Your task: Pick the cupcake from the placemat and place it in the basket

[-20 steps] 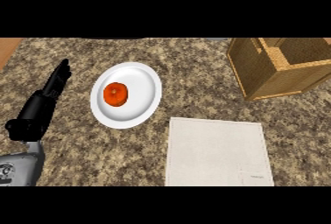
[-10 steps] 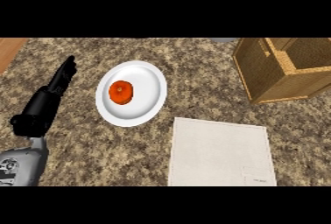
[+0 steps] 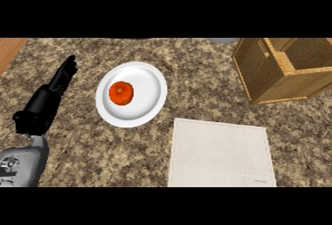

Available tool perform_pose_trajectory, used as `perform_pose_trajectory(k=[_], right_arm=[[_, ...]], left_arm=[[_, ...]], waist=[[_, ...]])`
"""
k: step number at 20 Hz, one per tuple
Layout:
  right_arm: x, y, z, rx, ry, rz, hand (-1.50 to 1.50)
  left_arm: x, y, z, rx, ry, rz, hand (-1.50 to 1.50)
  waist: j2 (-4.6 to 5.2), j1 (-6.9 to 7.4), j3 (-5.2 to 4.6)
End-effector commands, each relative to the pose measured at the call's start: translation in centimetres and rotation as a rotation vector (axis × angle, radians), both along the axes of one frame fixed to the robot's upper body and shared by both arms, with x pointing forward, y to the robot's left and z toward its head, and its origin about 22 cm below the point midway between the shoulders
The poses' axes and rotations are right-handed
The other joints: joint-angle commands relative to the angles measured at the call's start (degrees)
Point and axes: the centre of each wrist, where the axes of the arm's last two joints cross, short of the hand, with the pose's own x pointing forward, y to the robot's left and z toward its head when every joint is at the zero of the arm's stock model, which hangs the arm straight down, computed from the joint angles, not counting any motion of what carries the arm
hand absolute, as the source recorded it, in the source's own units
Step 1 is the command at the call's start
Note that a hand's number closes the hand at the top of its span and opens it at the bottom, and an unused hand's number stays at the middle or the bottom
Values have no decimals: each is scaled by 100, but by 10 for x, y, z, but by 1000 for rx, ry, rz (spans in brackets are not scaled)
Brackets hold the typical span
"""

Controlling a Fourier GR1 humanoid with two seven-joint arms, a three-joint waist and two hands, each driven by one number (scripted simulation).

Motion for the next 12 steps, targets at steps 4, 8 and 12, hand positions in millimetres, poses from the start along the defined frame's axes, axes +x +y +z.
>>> perform_pose_trajectory(k=[4, 8, 12], right_arm=[[46, 69, 10, -23, 100, 72, 150], [62, 99, 10, -100, 183, 99, 150], [71, 110, 0, -151, 258, 108, 150]], left_arm=[[-10, -5, -13, 10, 12, 9, 0], [-11, 4, -13, -11, 17, 9, 0], [-8, -1, 3, 14, 6, 13, 0]], waist=[[-40, -87, -4], [-51, -121, -5], [-45, -121, 0]])
